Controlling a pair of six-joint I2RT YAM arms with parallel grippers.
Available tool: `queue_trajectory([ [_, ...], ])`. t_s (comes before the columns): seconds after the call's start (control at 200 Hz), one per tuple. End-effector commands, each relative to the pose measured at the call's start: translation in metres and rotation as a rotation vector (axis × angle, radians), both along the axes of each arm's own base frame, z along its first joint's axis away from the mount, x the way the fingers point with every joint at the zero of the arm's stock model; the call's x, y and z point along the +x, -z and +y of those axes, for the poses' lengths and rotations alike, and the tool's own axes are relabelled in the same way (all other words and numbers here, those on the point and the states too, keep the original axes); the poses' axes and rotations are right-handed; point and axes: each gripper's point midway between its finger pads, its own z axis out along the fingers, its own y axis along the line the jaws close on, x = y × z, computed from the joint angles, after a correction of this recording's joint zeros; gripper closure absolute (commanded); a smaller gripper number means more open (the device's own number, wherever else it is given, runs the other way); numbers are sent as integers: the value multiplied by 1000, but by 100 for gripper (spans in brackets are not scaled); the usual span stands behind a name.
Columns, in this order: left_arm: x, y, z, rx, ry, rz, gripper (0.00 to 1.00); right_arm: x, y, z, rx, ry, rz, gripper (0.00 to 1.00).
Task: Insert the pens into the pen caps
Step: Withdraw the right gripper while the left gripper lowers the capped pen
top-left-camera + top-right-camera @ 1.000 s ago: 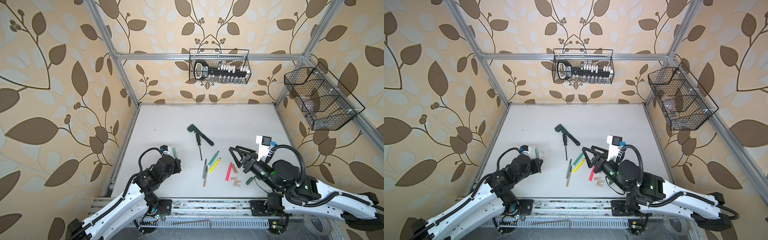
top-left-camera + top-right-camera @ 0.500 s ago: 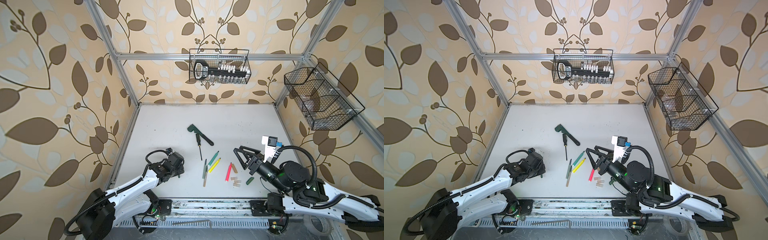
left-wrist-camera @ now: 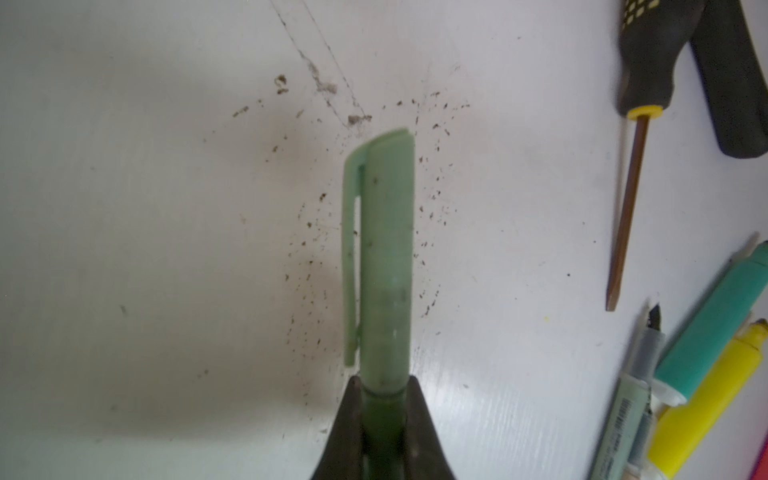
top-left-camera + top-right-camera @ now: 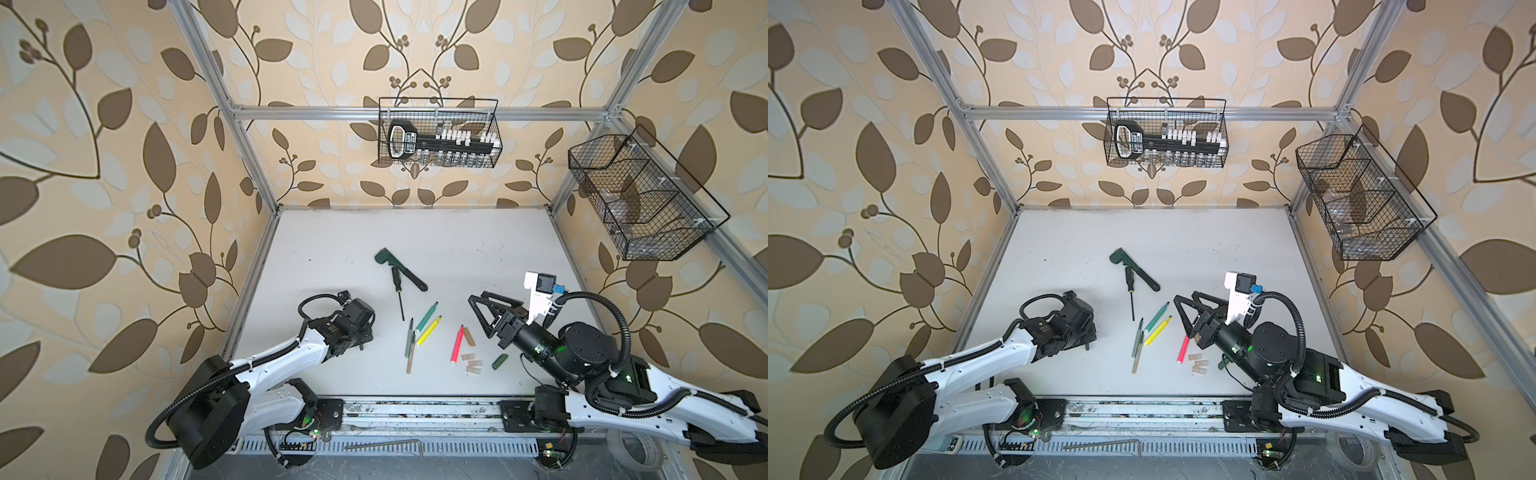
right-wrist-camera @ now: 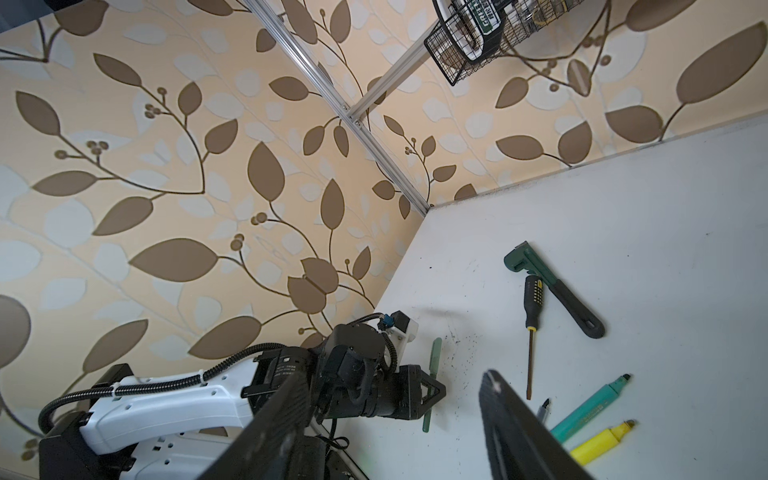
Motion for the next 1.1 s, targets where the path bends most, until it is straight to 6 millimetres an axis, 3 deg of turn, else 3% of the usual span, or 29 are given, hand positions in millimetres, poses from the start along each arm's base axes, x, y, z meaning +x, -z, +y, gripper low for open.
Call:
queue_trajectory([
  [0.0,19,-9,-7,-21,12,-37,100,2,3,-7,7,27,-7,32],
  [0.49,39,6,-5,66,6,35,100,12,12,-3,-25,62,14,29],
  [0.565,40,2,-6,62,6,33,73,13,14,-1,-33,63,15,29],
  [0.695,41,-8,-12,30,22,21,65,19,22,4,-85,89,19,29],
  [0.745,43,-14,-14,17,27,10,56,25,31,1,-122,124,28,29],
  [0.765,44,-18,-15,10,28,2,49,27,34,-1,-136,140,31,28],
  [0.82,46,-27,-13,9,4,-15,15,33,47,-8,-183,190,38,27],
  [0.85,46,-33,-8,19,-29,-20,2,37,56,-13,-211,225,42,27],
  [0.99,55,-75,17,93,-158,-96,1,55,94,-39,-341,356,54,27],
  [1.095,57,-100,33,131,-216,-179,1,66,111,-64,-399,445,51,27],
])
